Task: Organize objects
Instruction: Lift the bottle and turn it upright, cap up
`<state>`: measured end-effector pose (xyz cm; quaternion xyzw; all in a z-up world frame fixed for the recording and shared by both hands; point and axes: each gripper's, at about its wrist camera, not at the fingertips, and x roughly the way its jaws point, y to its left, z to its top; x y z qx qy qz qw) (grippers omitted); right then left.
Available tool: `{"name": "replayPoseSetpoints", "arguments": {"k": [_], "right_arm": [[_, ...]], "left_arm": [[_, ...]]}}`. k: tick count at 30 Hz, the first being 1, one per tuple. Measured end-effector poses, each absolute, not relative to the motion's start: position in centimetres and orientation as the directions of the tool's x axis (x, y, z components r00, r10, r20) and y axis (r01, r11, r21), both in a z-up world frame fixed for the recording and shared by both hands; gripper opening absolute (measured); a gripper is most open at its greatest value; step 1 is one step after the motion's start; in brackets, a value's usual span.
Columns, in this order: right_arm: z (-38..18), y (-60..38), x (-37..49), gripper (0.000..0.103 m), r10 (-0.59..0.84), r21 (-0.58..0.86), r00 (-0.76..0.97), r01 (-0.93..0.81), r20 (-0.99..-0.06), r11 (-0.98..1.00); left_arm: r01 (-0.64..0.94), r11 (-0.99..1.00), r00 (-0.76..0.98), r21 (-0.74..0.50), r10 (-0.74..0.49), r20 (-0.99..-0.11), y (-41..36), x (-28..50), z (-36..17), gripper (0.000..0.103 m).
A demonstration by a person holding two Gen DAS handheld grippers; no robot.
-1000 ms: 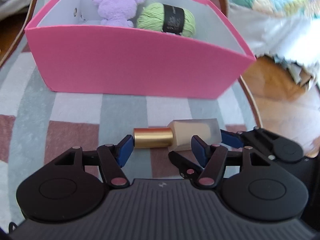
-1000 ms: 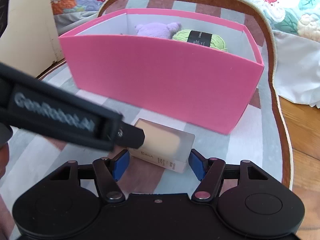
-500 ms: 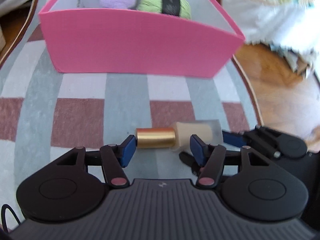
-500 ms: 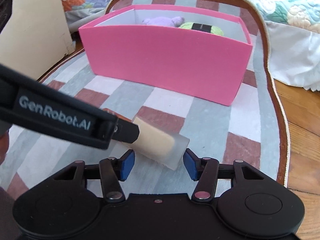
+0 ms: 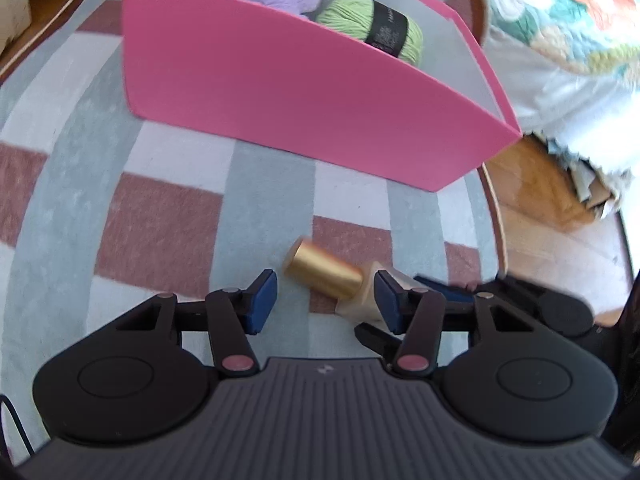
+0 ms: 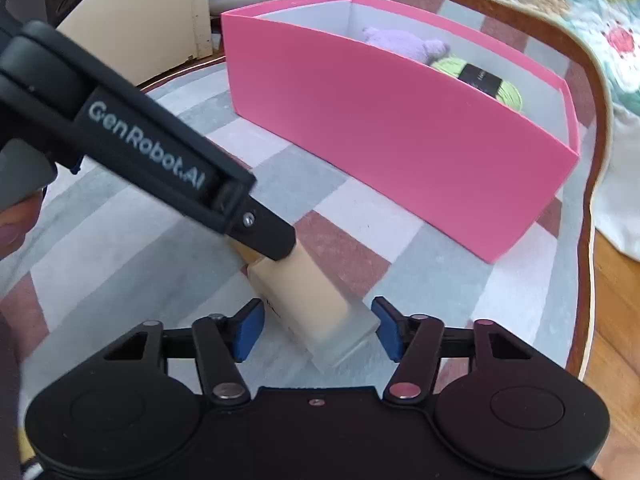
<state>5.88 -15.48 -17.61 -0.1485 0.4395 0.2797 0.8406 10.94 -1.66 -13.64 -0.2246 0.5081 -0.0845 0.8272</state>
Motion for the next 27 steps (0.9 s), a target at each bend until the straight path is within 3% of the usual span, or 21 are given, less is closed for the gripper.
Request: {"name": "replayPoseSetpoints", "arguments": {"k": [5, 8, 10, 12, 15, 21, 27], "right_arm": [[-17.3, -16.7, 6.4, 0.049, 0.334, 0.169, 0.424, -0.381, -0.842, 0.909], [-17.3, -16.4, 6.2, 0.046, 0.318, 0.192, 0.417, -0.317, -0.851, 0.929], [-17.3, -16.2, 6.3, 0.043, 0.332, 0.218, 0.406, -0.302, -0.851, 0.928], [-17.4, -16.1, 5.9, 0.042, 0.362, 0.253, 0.383, -0.307, -0.850, 0.918], [-17.1, -15.1, 4.1, 0.042, 0.351, 0.222, 0.385, -0.342, -0.854, 0.913], [-17.0, -15.5, 4.2, 0.043, 0.357, 0.198, 0.381, -0.397, -0.853, 0.896], [-17.7, -15.6, 4.3, 0.044, 0.376, 0.188, 0.405, -0.433, -0.833, 0.881]], "left_arm": [[-0.101, 0.850, 0.454, -0.517, -0.423, -0.784, -1.5, 10.8, -13.6, 0.052], [-0.098, 0.825, 0.432, -0.557, -0.469, -0.771, -1.8, 10.6, -14.0, 0.052], [-0.100, 0.814, 0.426, -0.572, -0.484, -0.764, -2.0, 10.4, -14.2, 0.037], [-0.095, 0.793, 0.411, -0.602, -0.520, -0.749, -2.3, 10.4, -14.5, 0.029], [-0.079, 0.816, 0.406, -0.572, -0.498, -0.766, -2.8, 10.2, -14.3, 0.025], [-0.089, 0.817, 0.411, -0.570, -0.491, -0.768, -3.0, 10.1, -14.1, 0.026], [-0.141, 0.786, 0.403, -0.602, -0.510, -0.760, -2.8, 10.2, -15.3, 0.039]]}}
